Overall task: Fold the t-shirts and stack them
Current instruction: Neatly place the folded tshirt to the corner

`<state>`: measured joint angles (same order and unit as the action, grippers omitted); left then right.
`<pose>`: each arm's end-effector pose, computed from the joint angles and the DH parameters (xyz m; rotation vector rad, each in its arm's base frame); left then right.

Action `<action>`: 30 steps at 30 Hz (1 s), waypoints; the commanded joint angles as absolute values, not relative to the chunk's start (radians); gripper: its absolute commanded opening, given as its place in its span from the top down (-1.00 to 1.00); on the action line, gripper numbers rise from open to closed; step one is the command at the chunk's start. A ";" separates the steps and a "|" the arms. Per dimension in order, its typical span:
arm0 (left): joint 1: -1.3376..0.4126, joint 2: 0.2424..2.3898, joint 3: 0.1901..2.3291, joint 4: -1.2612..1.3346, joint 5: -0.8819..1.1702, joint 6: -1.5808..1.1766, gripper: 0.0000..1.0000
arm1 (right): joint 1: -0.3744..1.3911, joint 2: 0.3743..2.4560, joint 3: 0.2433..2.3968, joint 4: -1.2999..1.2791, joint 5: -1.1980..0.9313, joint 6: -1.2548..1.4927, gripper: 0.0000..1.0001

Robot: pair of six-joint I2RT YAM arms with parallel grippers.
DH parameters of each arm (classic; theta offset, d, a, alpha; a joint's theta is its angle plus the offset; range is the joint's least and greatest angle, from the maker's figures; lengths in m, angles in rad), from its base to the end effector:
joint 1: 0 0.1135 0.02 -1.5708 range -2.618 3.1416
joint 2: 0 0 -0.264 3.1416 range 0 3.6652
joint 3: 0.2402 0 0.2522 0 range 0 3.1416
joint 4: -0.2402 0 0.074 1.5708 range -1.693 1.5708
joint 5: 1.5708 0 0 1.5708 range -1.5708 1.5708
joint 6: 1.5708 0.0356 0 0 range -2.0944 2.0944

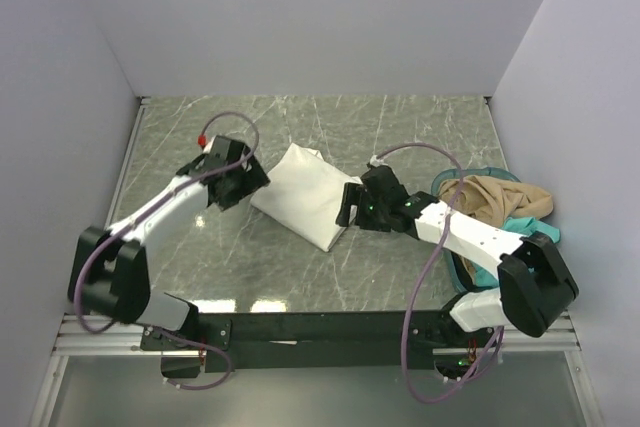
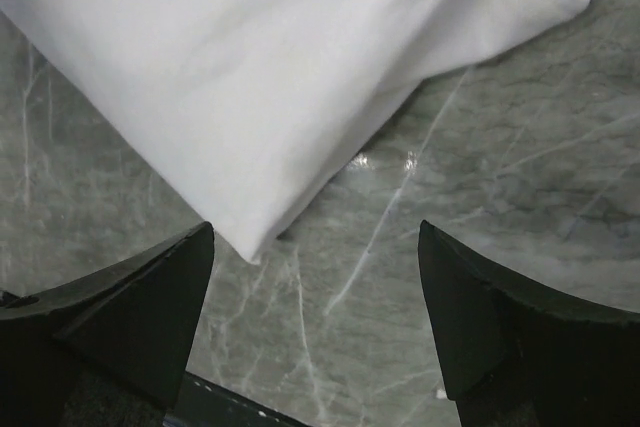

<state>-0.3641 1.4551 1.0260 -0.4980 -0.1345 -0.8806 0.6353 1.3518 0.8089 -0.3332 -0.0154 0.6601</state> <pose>0.2847 -0.1034 0.2410 -0.6984 2.4225 -0.3520 0.2198 0.1628 0.2118 0.0244 2.5375 0.5699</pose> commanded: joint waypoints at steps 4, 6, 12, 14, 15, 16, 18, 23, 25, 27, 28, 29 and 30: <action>-0.397 1.182 0.796 -0.431 -0.112 -1.018 -0.99 | 0.649 1.443 0.827 -0.222 0.106 0.779 -0.74; -0.403 1.138 0.753 -0.462 -0.136 -1.034 -0.99 | 0.649 1.495 0.851 -0.213 0.126 0.791 -0.69; -0.405 0.987 0.692 -0.502 -0.187 -1.080 -0.99 | 0.647 1.641 0.928 -0.161 0.195 0.802 -0.53; -0.405 0.951 0.689 -0.508 -0.204 -1.085 -0.99 | 0.647 1.719 0.978 -0.185 0.241 0.795 -0.38; -0.406 0.945 0.693 -0.511 -0.209 -1.086 -0.99 | 0.647 1.744 1.024 -0.205 0.247 0.785 -0.30; -0.407 0.936 0.696 -0.523 -0.215 -1.085 -0.99 | 0.647 1.767 1.044 -0.212 0.252 0.781 -0.21; -0.407 0.936 0.704 -0.537 -0.230 -1.086 -0.99 | 0.647 1.828 1.103 -0.239 0.258 0.769 0.05; -0.405 0.946 0.716 -0.578 -0.255 -1.091 -0.99 | 0.624 1.940 1.253 -0.345 0.316 0.683 0.46; -0.407 0.950 0.716 -0.578 -0.258 -1.086 -0.99 | 0.597 1.962 1.340 -0.409 0.345 0.596 0.51; -0.405 0.951 0.716 -0.577 -0.262 -1.083 -0.99 | 0.551 1.991 1.418 -0.467 0.374 0.496 0.59; -0.405 0.954 0.715 -0.577 -0.264 -1.078 -0.99 | 0.532 1.999 1.437 -0.477 0.368 0.456 0.60; -0.405 0.956 0.716 -0.575 -0.264 -1.075 -0.99 | 0.513 2.011 1.457 -0.488 0.356 0.384 0.66; -0.405 0.957 0.719 -0.574 -0.267 -1.074 -0.99 | 0.485 2.016 1.488 -0.509 0.341 0.359 0.69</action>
